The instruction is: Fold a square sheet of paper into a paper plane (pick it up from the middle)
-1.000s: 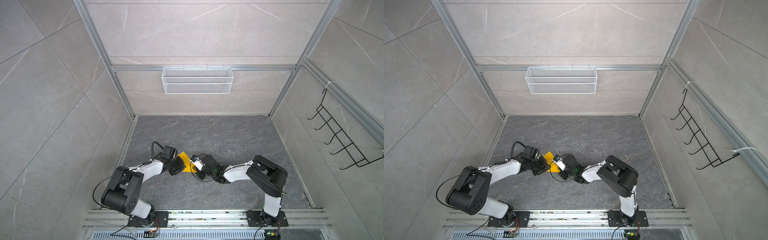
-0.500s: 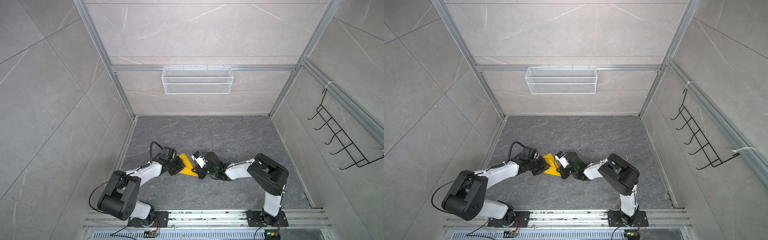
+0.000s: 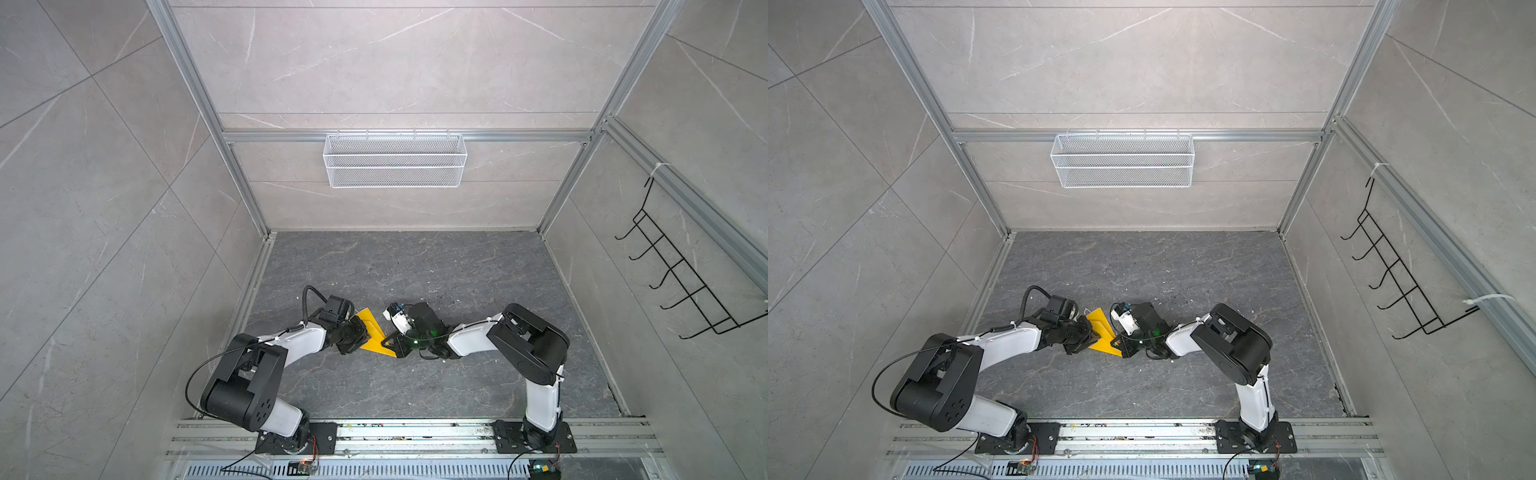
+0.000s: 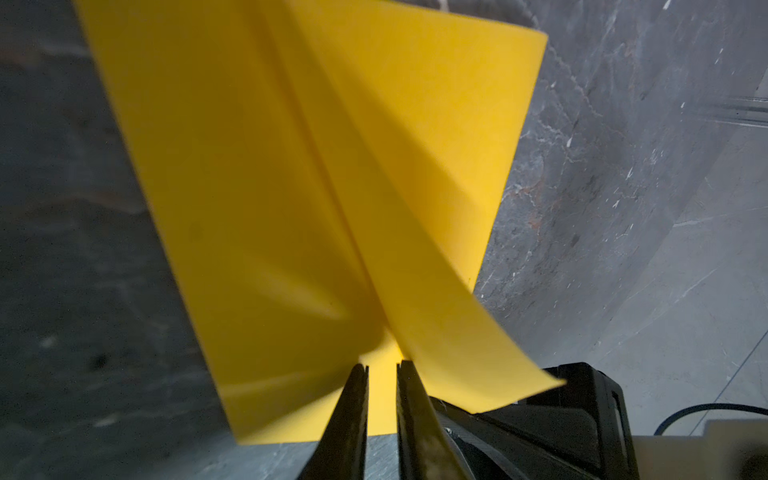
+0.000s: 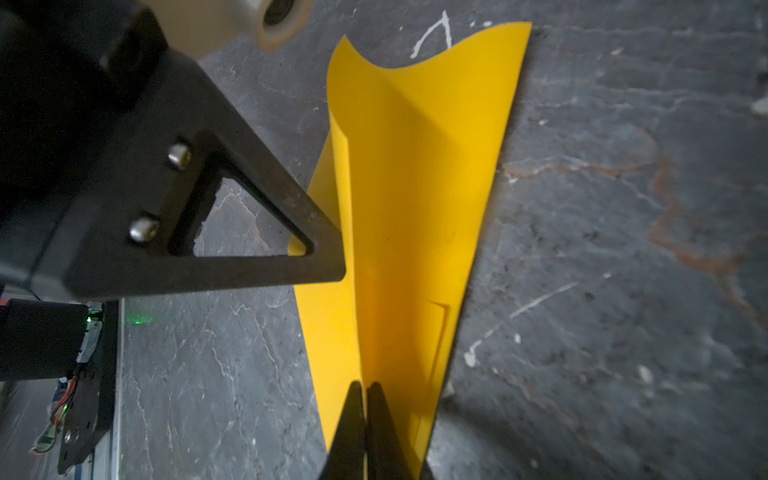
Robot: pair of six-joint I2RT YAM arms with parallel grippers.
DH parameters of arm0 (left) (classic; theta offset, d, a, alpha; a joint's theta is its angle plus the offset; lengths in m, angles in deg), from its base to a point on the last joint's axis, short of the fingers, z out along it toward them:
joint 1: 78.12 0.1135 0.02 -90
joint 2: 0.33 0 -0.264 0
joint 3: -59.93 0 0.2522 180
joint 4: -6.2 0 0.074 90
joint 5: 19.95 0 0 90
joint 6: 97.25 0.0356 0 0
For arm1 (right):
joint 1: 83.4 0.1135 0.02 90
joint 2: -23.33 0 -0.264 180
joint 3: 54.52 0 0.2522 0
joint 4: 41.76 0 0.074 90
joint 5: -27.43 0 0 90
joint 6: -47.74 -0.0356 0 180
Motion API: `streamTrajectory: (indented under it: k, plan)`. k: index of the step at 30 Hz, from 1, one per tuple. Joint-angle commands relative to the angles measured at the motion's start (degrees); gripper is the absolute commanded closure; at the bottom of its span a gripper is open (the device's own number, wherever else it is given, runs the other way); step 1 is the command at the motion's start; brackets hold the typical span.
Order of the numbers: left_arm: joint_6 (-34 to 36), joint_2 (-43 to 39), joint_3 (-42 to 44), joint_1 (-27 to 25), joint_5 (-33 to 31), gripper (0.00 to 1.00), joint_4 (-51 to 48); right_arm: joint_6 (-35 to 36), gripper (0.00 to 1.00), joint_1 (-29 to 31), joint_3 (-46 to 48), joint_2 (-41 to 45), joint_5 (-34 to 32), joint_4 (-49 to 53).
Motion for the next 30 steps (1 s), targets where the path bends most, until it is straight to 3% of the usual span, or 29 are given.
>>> streamTrajectory:
  k: [1, 17, 30]
  plan:
    - [0.5, 0.1, 0.3, -0.2, -0.1, 0.81, -0.2, -3.1, 1.0, -0.9, -1.4, -1.5, 1.8, -0.7]
    - [2.3, -2.7, -2.1, -0.2, -0.6, 0.82, -2.3, -6.8, 0.97, -2.2, -3.0, -4.1, 6.4, 1.3]
    - [1.2, -3.1, -1.0, -0.3, 3.4, 0.82, 5.9, -7.4, 0.96, -2.5, -5.2, -5.5, 6.9, 7.6]
